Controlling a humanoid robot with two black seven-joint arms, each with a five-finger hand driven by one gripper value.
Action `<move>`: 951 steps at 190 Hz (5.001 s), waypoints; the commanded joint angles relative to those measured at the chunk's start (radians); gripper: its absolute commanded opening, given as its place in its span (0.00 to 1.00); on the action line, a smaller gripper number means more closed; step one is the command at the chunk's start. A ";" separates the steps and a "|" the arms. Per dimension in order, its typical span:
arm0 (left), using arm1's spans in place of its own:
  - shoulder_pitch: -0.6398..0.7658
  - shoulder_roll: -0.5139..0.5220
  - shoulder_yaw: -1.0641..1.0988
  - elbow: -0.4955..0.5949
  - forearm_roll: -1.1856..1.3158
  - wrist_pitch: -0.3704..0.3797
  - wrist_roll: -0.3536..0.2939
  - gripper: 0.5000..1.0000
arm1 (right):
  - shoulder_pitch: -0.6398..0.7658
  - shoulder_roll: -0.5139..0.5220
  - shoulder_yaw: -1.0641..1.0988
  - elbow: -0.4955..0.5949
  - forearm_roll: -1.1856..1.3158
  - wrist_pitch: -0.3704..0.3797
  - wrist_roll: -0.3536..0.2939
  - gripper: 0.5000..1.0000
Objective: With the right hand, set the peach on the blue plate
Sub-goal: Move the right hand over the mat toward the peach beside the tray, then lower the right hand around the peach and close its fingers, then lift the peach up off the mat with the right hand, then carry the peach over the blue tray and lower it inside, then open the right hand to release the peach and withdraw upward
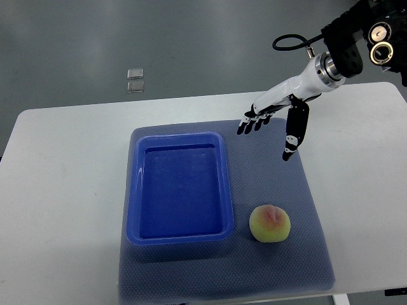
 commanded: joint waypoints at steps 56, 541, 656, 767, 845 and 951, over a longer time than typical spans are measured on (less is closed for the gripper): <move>0.000 0.000 -0.001 -0.015 0.000 0.000 0.002 1.00 | -0.088 -0.009 -0.004 0.050 0.162 0.000 -0.004 0.86; -0.002 0.000 0.000 -0.015 0.003 0.000 0.002 1.00 | -0.100 -0.336 0.237 0.058 -0.089 -0.069 -0.007 0.00; -0.002 0.000 0.000 -0.028 0.004 0.000 0.003 1.00 | -0.383 0.589 0.233 -0.562 0.001 -0.229 -0.008 0.00; -0.003 0.000 0.000 -0.026 0.007 0.001 0.003 1.00 | -0.550 0.600 0.237 -0.674 -0.071 -0.269 0.002 0.60; -0.003 0.000 0.002 -0.024 0.007 0.001 0.003 1.00 | -0.515 0.600 0.322 -0.661 -0.059 -0.269 0.002 0.88; -0.002 0.000 0.000 -0.024 0.006 0.001 0.003 1.00 | -0.798 0.428 1.205 -0.661 -0.051 -0.471 0.114 0.88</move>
